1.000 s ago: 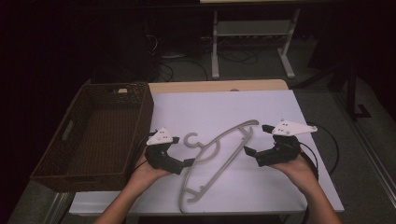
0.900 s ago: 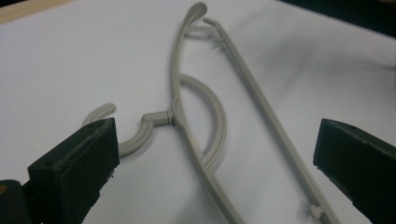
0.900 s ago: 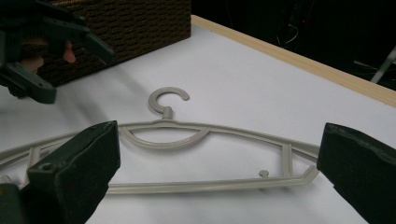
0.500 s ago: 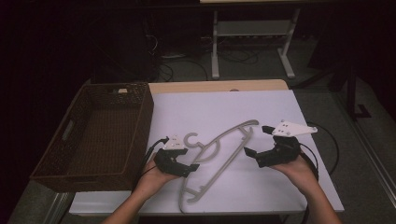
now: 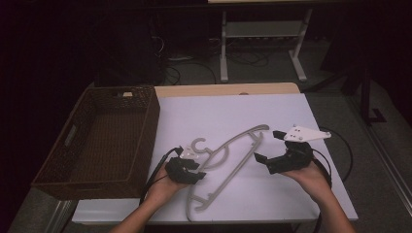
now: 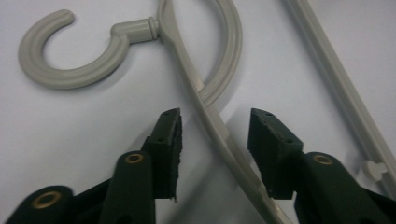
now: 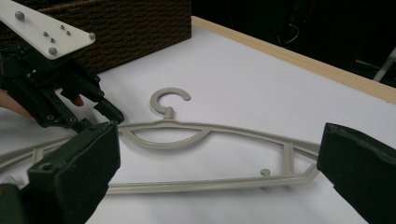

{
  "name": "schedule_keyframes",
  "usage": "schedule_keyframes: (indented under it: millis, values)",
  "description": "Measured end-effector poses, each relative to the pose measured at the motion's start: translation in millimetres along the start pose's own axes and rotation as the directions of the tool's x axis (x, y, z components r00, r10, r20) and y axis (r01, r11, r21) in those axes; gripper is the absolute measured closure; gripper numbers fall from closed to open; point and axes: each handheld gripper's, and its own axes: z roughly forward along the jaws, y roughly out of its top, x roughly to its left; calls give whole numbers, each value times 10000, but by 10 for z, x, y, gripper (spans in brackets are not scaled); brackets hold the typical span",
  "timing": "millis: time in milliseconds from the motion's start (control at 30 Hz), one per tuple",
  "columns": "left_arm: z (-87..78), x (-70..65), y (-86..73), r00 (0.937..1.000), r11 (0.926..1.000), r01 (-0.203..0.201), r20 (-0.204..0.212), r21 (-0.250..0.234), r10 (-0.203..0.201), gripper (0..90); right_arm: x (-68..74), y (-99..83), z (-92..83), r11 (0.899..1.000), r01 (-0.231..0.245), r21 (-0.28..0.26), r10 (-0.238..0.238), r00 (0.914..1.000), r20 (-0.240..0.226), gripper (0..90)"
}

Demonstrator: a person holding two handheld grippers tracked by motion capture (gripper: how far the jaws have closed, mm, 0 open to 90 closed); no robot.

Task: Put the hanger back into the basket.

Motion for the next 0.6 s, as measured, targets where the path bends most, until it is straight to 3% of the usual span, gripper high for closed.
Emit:
schedule_keyframes:
  millis: [167,600]
  values:
    - [2,-11,22,9993,9993,-294,-243,238,300,667,0,1,-2,10000,-65,-26,65,10000,-11,0]
    - [-2,187,36,9991,9990,424,-84,124,-423,752,-3,-1,3,9999,-127,-11,127,9999,-19,0]
